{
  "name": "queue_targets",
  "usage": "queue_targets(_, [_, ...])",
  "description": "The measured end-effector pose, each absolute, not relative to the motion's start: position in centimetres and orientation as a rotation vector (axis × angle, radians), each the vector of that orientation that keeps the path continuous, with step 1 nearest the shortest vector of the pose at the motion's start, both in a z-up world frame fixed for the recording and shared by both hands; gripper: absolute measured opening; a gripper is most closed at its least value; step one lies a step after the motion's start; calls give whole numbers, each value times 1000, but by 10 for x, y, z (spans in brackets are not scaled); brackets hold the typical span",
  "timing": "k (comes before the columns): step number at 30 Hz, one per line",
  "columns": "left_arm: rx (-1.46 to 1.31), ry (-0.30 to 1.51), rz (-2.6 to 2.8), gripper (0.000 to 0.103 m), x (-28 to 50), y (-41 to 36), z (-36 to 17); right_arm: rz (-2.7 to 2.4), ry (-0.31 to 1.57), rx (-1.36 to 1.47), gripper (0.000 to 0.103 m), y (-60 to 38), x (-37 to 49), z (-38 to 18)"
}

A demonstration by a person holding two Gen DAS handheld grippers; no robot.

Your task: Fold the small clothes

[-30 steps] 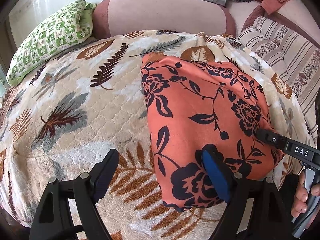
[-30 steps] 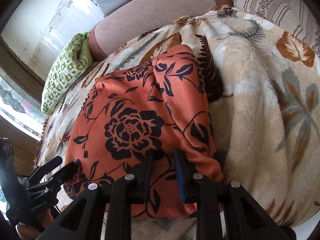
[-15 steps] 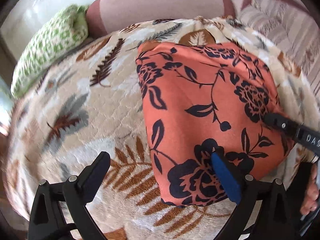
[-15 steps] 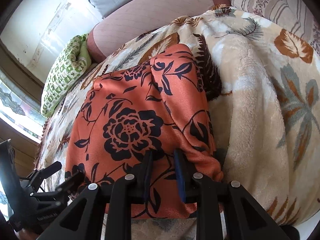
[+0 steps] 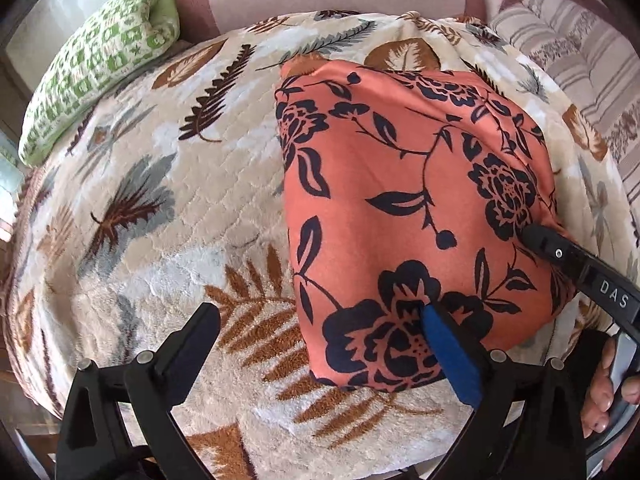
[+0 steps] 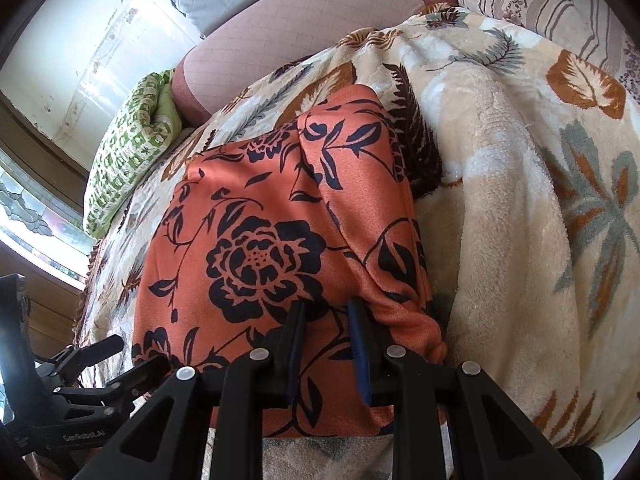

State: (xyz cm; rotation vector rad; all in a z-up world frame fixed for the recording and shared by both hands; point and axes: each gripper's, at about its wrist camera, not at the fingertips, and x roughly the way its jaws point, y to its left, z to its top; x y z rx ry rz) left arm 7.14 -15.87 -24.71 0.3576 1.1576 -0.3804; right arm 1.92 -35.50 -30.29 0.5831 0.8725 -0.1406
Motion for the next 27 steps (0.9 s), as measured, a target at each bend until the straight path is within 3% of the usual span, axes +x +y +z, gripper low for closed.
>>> queue_targets(11, [414,1048,-378,100,79,-167,-202,-129,899,615,27,-360,16,-299])
queue_targets(19, [447,1069,-249,100,122,-168,-227,-141,923,683,26,-367,13,-277])
queue_targets(27, [367,1080,-225,100,156,-174,-225,-141,795,662,26,-371,33,-232])
